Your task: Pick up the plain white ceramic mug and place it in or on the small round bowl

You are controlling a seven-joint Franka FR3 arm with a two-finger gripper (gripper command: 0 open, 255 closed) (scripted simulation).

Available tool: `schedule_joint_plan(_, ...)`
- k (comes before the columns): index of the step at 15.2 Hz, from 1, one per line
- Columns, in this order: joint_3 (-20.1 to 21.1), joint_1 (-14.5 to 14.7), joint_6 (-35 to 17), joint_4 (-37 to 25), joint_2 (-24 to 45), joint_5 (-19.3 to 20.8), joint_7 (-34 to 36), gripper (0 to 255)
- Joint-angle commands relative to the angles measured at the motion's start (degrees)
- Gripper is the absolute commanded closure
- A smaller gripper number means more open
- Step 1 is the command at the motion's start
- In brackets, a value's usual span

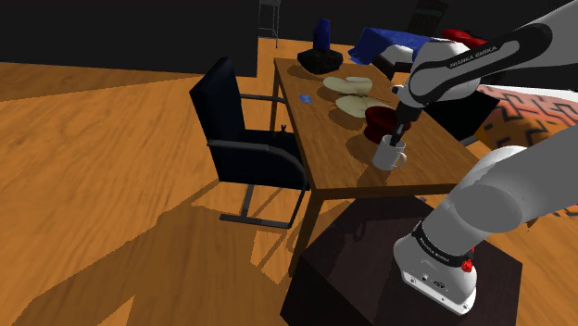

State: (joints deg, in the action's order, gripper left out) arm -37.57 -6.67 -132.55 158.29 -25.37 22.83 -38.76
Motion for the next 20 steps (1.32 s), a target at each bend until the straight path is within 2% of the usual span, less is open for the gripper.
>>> schedule_joint_plan(1,-0.01,-0.01,0.02,0.04,0.01,0.01,-0.02,255)
schedule_joint_plan(20,6.15,-1.15,18.91,-8.09,-10.86,-1.96,0.42,255)
